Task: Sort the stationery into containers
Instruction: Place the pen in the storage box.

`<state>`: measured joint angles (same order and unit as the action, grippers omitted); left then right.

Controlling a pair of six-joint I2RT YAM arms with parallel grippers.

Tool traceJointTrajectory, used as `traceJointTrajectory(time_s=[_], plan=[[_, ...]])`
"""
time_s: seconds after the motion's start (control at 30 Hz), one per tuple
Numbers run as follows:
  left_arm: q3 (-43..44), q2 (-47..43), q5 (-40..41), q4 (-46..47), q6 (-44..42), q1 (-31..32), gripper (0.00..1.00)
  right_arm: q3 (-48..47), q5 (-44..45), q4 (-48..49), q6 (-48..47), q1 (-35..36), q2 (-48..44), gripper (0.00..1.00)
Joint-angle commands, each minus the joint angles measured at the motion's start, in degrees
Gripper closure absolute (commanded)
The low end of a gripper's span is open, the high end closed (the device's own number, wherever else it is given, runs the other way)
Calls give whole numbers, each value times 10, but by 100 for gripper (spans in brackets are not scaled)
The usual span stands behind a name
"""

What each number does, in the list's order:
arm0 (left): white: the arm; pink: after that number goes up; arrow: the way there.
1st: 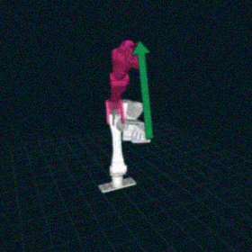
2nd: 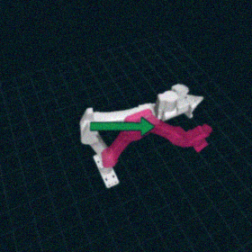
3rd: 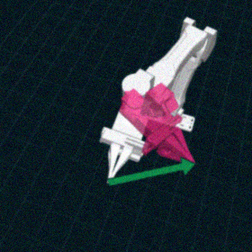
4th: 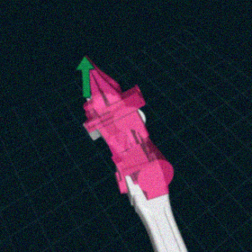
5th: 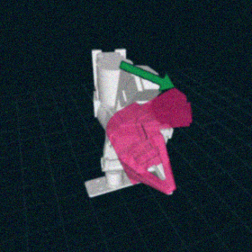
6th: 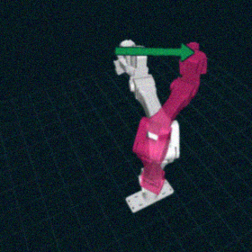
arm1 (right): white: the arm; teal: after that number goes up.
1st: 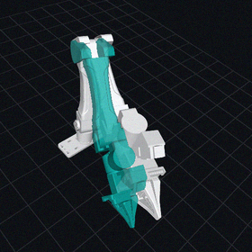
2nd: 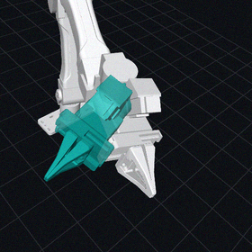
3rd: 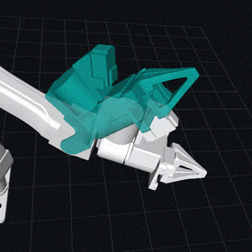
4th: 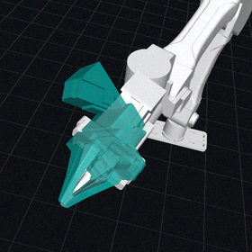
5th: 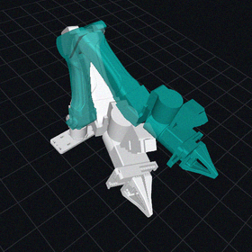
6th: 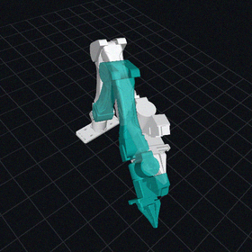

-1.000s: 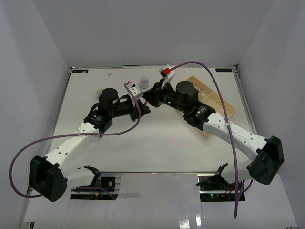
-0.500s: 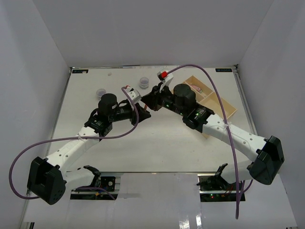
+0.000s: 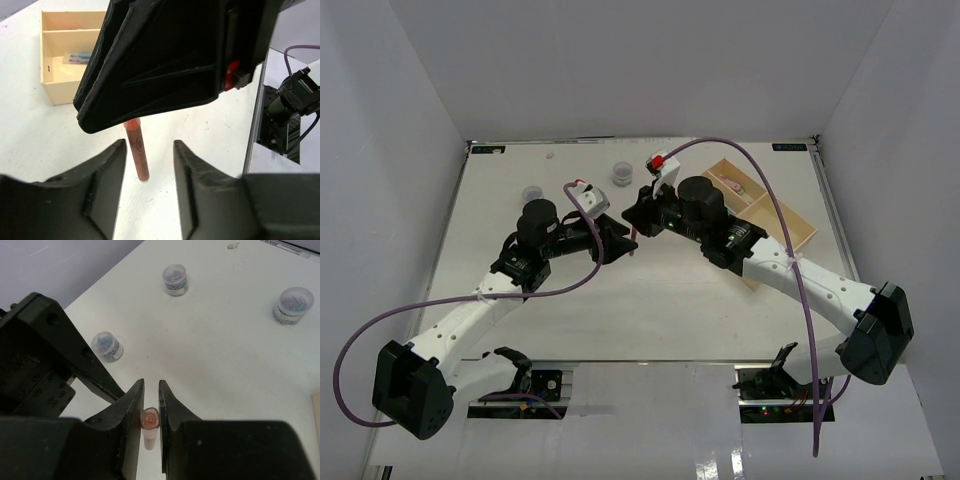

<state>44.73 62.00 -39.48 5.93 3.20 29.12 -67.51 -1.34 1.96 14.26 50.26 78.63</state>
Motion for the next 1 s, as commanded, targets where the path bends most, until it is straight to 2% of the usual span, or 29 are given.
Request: traceJointTrajectory(time_s=[0.0, 0.23, 0.3, 0.37, 0.53, 0.6, 0.83, 0.97], plan=[[1, -12, -15, 6, 1, -2, 43, -13, 12, -4, -18, -3, -2, 92], [-10, -10, -12, -24, 0, -2, 25, -21, 70, -18, -48, -26, 1, 92], [-14, -14, 11, -29, 0, -2, 20, -36, 87, -61, -63, -54, 10, 92], [-21, -16, 37, -35, 2, -2, 19, -46, 95, -86, -84, -77, 17, 92], [-25, -10, 191, -52, 15, -2, 17, -66, 114, -137, -171, -161, 46, 92], [-21, -7, 222, -57, 19, -2, 17, -71, 145, -142, -215, -182, 63, 92], [-32, -26, 374, -73, 12, -3, 13, -108, 194, -112, -272, -224, 158, 92], [-40, -38, 431, -71, 15, -3, 12, -132, 201, -102, -288, -232, 218, 92]])
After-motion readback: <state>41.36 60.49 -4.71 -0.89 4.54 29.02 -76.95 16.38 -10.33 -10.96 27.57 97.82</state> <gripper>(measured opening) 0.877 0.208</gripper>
